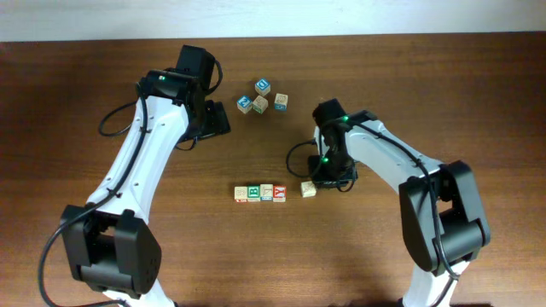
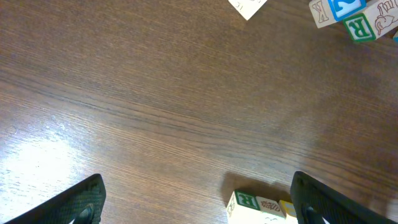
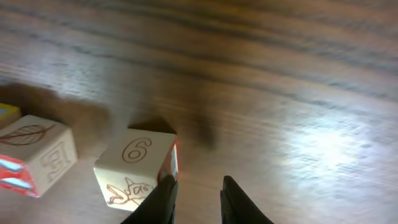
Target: Rotate 5 blocks
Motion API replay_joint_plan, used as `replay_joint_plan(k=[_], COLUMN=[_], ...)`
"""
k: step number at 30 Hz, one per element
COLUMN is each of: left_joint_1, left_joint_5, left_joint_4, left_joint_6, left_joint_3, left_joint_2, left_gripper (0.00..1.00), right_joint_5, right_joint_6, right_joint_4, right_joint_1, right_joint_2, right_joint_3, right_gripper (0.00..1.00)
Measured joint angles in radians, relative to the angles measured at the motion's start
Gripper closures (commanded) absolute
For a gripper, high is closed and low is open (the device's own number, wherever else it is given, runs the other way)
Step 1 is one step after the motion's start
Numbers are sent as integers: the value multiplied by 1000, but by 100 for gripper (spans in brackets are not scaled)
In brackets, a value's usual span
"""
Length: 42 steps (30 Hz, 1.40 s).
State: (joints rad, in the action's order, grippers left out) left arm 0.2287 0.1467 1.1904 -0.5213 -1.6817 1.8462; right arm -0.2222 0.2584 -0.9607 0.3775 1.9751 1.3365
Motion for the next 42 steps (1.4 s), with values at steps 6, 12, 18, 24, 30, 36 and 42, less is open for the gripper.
replay_joint_plan(k=[6, 12, 18, 24, 30, 36, 42], left_joint_1=[0, 0, 0, 0, -1, -63, -180], left_joint_5=[0, 0, 0, 0, 0, 1, 1], left_joint_4=[18, 31, 33, 51, 41, 32, 21], left_joint_6=[0, 0, 0, 0, 94, 215, 224], left_joint_3=[0, 0, 0, 0, -11, -203, -205], left_joint_2=[0, 0, 0, 0, 0, 5, 5], left_gripper=[5, 5, 1, 2, 44, 81, 69], right_joint_5=[-71, -106, -114, -117, -71, -93, 24], right_joint_6=[91, 132, 135, 133, 72, 60, 253], right_joint_4=[-1, 35, 36, -13, -204, -193, -242], right_joint_1=[11, 51, 61, 81, 18, 39, 300], right_joint_2=[0, 0, 0, 0, 3, 3, 22], right_joint_3=[-3, -5, -5, 3, 220, 429, 429], right_gripper=[76, 76, 76, 76, 76, 80, 74])
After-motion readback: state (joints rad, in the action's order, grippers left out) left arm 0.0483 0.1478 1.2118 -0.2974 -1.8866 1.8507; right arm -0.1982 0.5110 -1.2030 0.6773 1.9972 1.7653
